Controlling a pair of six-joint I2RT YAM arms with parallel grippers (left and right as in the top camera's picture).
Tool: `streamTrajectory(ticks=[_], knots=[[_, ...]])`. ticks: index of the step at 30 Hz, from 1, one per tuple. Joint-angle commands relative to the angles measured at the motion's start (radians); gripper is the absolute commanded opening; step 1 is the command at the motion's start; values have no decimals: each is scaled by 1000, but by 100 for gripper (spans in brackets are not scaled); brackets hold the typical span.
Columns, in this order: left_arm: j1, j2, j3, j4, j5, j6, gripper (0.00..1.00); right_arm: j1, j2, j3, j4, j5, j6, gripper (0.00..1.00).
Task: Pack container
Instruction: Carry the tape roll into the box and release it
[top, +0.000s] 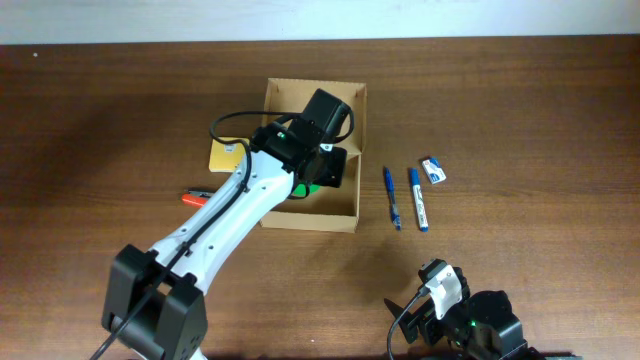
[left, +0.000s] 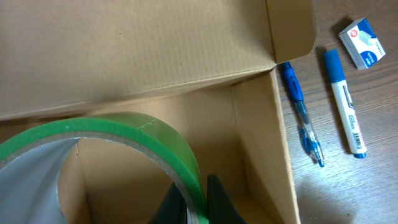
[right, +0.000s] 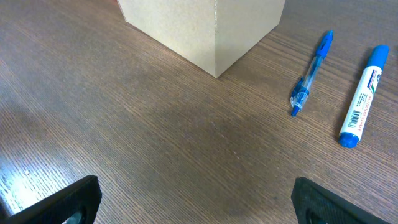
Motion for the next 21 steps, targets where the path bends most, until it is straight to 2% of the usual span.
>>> streamTrajectory(ticks=[1,7,21], knots=[[-1,29,12,5,-3,40,2,8,-11,-7,3,-5,8,99],[26,48,12,4,-2,96,2,8,-11,-7,3,-5,8,99],[81,48,3,0,27,115,2,8,-11,-7,3,-5,8,99]])
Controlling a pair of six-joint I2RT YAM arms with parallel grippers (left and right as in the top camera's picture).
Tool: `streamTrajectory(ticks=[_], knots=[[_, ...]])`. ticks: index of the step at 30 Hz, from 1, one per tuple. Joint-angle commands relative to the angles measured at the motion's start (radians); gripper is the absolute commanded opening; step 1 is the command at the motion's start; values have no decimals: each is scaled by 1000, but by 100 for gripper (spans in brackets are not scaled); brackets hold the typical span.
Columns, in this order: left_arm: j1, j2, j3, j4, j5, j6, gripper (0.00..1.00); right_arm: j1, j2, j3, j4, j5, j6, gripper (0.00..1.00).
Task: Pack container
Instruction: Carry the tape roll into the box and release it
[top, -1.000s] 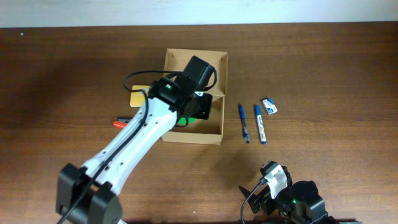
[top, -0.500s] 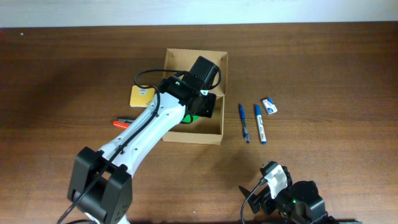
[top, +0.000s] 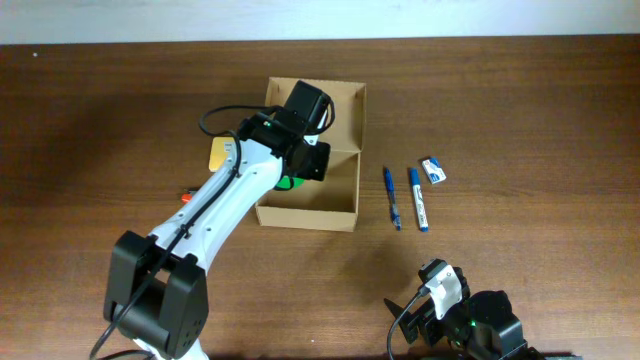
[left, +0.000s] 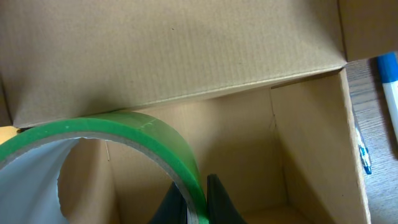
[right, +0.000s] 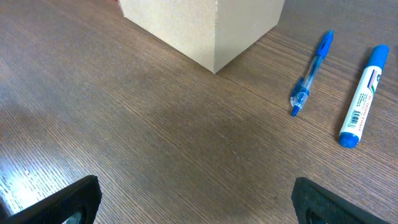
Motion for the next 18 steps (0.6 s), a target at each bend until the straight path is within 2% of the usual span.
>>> streamTrajectory(ticks=[1,6,18], knots=[[0,9,2,5,19,19,2,8,-11,-7,3,-5,8,99],[0,9,-9,2,63,11,2,8,-11,-7,3,-5,8,99],[2,11,-117,96,33,-4,2,8,-11,-7,3,-5,8,99]])
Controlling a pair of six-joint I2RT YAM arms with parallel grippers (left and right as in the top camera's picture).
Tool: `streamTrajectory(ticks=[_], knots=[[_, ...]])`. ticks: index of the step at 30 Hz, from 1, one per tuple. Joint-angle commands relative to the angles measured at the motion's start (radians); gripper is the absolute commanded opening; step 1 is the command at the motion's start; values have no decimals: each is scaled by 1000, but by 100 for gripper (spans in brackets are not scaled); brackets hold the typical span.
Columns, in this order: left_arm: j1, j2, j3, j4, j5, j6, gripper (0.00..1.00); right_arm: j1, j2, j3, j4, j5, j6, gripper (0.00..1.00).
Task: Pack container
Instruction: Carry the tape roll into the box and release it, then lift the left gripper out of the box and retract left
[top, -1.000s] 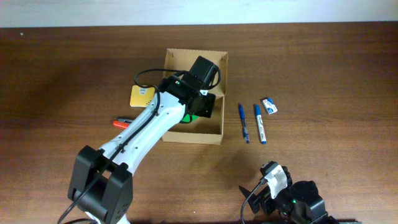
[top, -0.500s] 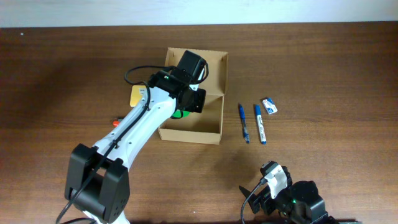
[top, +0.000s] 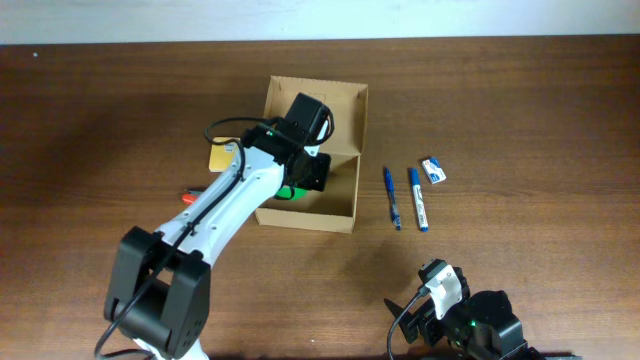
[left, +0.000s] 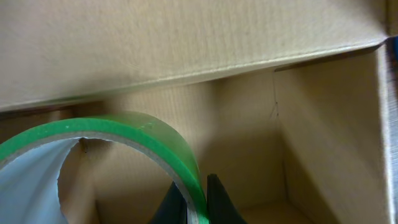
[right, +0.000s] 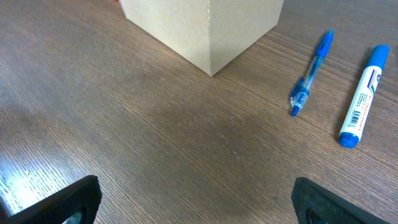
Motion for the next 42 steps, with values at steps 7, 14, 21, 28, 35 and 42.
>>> streamTrajectory(ticks=[7,14,21,28,35,42], knots=[[3,9,-14,26,-4,-6,46,8,-11,-7,3,-5,7,99],[3,9,-14,21,-3,-6,57,8,-11,-7,3,-5,7,99],[-1,-1,-13,6,1,-6,57,8,-11,-7,3,-5,7,99],[-42,-143,-13,-5,-4,-6,54,8,-11,-7,3,-5,7,99],[-60,-395,-13,-74,-143,-6,55,8,-11,-7,3,-5,7,99],[2,-504,-20,-219,-248,-15,55,8,-11,-7,3,-5,7,99]])
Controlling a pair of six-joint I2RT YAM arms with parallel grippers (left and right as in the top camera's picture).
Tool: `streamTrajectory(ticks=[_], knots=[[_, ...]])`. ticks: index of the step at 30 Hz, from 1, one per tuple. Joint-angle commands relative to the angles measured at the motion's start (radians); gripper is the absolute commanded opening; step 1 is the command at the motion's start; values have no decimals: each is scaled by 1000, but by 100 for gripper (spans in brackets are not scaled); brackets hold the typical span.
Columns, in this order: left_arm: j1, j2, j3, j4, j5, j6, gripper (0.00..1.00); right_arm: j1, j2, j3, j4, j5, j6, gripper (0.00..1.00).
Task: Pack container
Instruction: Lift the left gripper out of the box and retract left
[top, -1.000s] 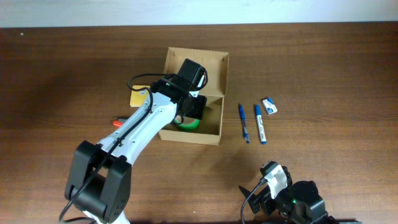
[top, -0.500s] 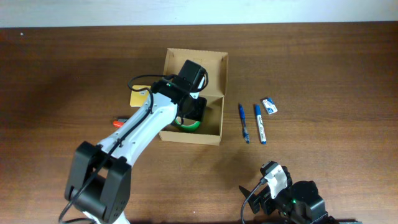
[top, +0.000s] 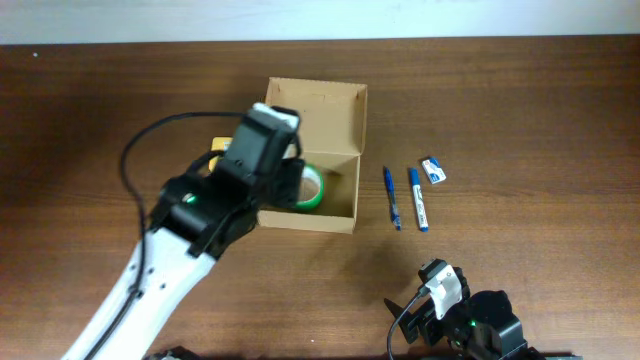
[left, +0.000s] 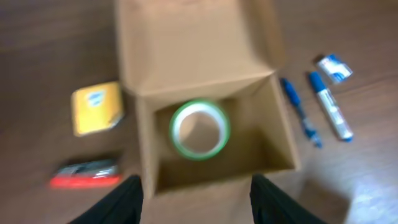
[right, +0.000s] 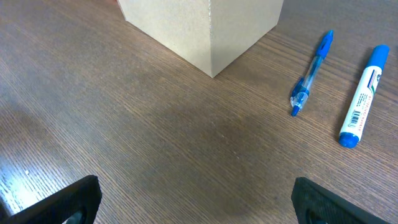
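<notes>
The open cardboard box (left: 149, 130) lies below my left gripper (left: 199, 202), which hangs high above its near wall, open and holding nothing. A green tape roll (left: 199, 129) lies flat on the box floor, also visible from overhead (top: 310, 190). Right of the box lie a blue pen (top: 391, 198), a blue marker (top: 417, 198) and a small eraser (top: 433, 169). Left of the box sit a yellow pad (left: 96, 107) and a red item (left: 84, 174). My right gripper (right: 196, 205) rests open low over the table, near the box corner (right: 208, 31).
The box's rear flap (top: 315, 100) stands open at the far side. My left arm (top: 190, 230) stretches from the front left over the box's left wall. Bare wooden table (top: 520, 100) surrounds everything.
My left gripper was down inside the box, shut on the green tape roll. Now it is open and high above the box, and the roll lies flat on the box floor.
My left gripper held the green tape roll over the box, then lower against the rear wall, then deep inside. Now the roll lies in the box and the gripper is up and open. The right arm has stayed put.
</notes>
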Motion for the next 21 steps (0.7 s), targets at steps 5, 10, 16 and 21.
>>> streamTrajectory(ticks=[5,10,16,21], knots=[[142,7,-97,-20,57,-6,55,8,-11,-7,3,-5,7,99],[186,7,-247,108,138,55,54,8,-11,-7,3,-5,8,99],[187,9,-400,267,150,58,54,8,-11,-7,3,-5,7,99],[209,19,-481,341,159,58,55,8,-11,-7,3,-5,8,99]])
